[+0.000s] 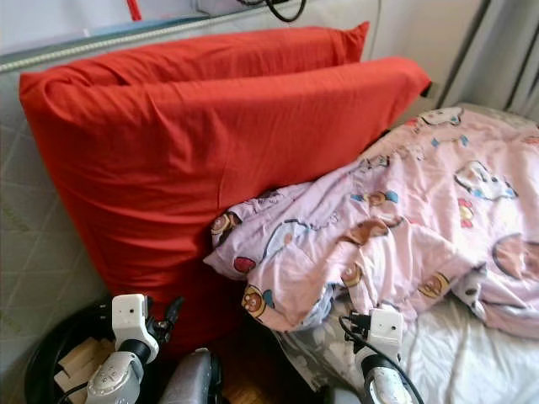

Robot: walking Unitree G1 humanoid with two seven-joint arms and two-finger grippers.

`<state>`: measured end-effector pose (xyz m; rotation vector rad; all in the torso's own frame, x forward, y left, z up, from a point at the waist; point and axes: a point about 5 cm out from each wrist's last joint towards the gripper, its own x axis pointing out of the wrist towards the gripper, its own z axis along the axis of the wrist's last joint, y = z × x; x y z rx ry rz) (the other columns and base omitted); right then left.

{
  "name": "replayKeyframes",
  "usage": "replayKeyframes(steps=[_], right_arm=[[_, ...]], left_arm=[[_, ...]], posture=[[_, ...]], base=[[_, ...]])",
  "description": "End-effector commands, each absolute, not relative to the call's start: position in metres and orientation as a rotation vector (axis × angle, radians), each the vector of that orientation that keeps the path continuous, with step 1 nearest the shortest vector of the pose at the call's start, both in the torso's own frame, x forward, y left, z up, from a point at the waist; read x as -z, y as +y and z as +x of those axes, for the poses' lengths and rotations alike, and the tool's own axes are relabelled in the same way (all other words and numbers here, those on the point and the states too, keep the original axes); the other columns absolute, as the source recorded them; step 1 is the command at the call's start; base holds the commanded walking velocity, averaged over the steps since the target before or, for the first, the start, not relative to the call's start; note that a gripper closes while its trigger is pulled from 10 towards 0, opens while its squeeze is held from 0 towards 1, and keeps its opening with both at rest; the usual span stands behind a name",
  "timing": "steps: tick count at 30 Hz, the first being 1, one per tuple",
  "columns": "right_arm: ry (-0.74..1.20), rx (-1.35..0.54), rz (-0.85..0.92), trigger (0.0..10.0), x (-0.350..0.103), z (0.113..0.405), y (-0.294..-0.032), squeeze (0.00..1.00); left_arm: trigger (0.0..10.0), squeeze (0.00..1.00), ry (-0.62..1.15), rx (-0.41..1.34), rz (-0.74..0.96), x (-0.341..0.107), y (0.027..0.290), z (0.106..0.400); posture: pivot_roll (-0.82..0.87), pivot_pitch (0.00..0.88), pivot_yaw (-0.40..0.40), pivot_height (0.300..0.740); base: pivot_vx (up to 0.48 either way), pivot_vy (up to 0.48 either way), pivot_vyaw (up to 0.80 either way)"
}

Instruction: Clean up the room

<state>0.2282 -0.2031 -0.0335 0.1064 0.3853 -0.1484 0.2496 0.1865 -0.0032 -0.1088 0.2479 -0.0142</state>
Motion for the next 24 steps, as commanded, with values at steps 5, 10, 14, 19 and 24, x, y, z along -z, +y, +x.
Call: replayKeyframes(steps=[5, 10, 14, 19, 24], right_arm=[[0.419, 0.189, 0.150, 10.0, 0.0353, 0.2304, -0.2067, 0.00], [0.395, 0.196, 0.159, 10.0, 0.0335, 0.2311, -0.2078, 0.00], [0.395, 0.179, 0.164, 10.0, 0.0334, 0.2322, -0.2056, 0.00], [0.401, 0.154, 0.175, 10.0, 0.0337, 0.2334, -0.2024, 0.00], [0.398, 0.150, 0.176, 10.0, 0.0336, 0.2335, -0.2023, 0.00]], left_arm=[[10.0, 0.00, 0.257, 0.014, -0.117, 0.0031, 0.1884, 0.2496], [10.0, 0.00, 0.258, 0.020, -0.117, 0.0031, 0.1878, 0.2500], [10.0, 0.00, 0.258, 0.028, -0.113, 0.0030, 0.1867, 0.2503], [10.0, 0.00, 0.257, 0.029, -0.114, 0.0025, 0.1865, 0.2506], [10.0, 0.00, 0.256, 0.031, -0.113, 0.0022, 0.1863, 0.2510]], posture=[[0.04, 0.054, 0.025, 0.604], [0.04, 0.053, 0.027, 0.604], [0.04, 0.051, 0.027, 0.604], [0.04, 0.052, 0.026, 0.604], [0.04, 0.049, 0.027, 0.604]], base=[[0.000, 0.000, -0.24], [0.000, 0.000, -0.37], [0.000, 0.000, 0.00], [0.000, 0.000, 0.00], [0.000, 0.000, 0.00]])
